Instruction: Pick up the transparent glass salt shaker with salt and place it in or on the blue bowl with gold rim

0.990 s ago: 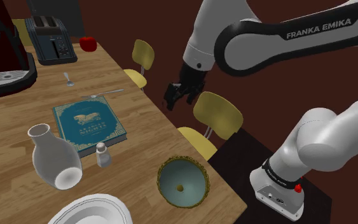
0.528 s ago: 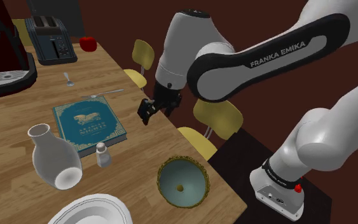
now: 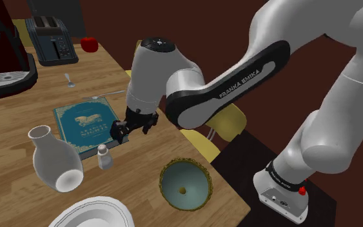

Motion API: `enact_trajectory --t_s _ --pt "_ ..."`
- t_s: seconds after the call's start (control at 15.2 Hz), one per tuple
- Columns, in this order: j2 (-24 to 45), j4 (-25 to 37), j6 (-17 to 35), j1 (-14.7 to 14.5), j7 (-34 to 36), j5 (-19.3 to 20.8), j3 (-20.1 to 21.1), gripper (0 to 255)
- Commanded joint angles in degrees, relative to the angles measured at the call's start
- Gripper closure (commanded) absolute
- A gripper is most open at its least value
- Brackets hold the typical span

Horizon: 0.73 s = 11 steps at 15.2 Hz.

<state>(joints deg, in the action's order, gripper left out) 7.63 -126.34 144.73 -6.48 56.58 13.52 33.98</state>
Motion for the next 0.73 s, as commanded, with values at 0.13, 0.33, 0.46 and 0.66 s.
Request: enact_trajectory --t_s 0.13,0.33,0.46,0.66 --pt "9.84 7.93 0.29 -5.25 9.61 10.91 -2.59 0" --pt "16.55 14.48 -0.22 -9.89 14.37 16.42 -5.33 0" --pt "18.58 16.17 0.01 -11.17 15.44 17.8 -6.32 0" --pt "20.64 16.98 1.09 -11.96 16.33 19.23 -7.39 0"
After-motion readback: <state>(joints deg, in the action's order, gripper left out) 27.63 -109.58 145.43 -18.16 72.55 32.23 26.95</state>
